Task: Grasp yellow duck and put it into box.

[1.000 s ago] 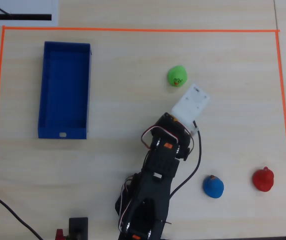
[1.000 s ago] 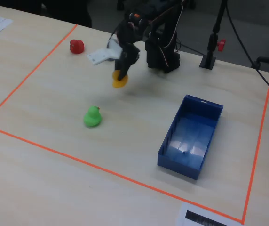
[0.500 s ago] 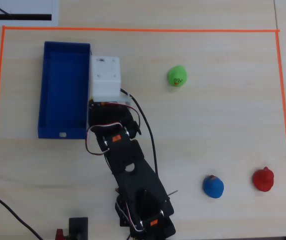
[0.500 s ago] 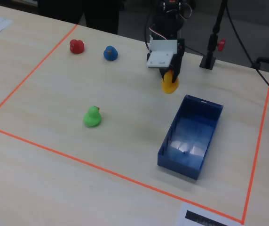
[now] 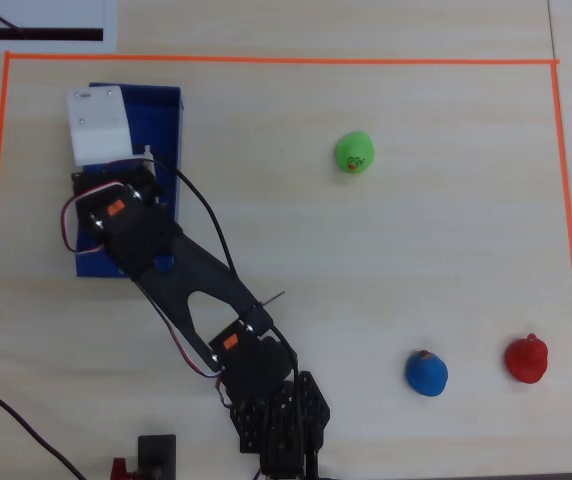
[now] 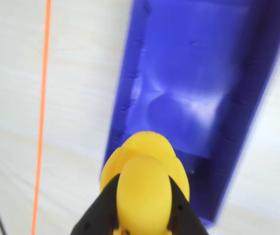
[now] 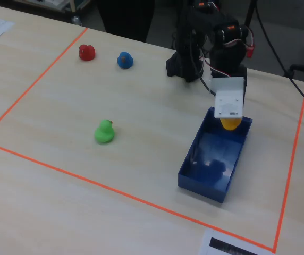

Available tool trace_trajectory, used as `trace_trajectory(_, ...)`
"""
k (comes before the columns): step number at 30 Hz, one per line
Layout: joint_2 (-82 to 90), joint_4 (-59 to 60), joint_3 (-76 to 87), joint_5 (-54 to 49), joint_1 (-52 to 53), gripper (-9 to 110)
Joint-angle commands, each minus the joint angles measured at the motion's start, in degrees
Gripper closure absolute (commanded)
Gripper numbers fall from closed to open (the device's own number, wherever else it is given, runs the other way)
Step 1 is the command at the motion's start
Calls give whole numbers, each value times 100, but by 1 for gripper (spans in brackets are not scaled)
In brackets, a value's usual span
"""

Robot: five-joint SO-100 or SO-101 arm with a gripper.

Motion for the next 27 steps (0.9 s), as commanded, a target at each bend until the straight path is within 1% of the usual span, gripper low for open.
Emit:
trace_trajectory(1,-598,352,-1107,167,-185,92)
trace_trajectory(5,-940,527,-1345,176,-211,84)
trace_trajectory(9,-1160,624,-1635,105,-88,81)
trace_trajectory(13,-1248,624,-1819,26,70,80)
trace_trajectory(15,-1213,624,-1854,9,149,82)
trace_trajectory(16,-1143,624,-1854,-35,193,84)
trace_trajectory(19,-703,589,-1854,-202,422,101)
trace_trajectory(21,-202,554,-1775,-281,694,101)
trace_trajectory(24,932,141,-853,-501,1257,101)
trace_trajectory(27,2479,-932,1362,-853,1978,101)
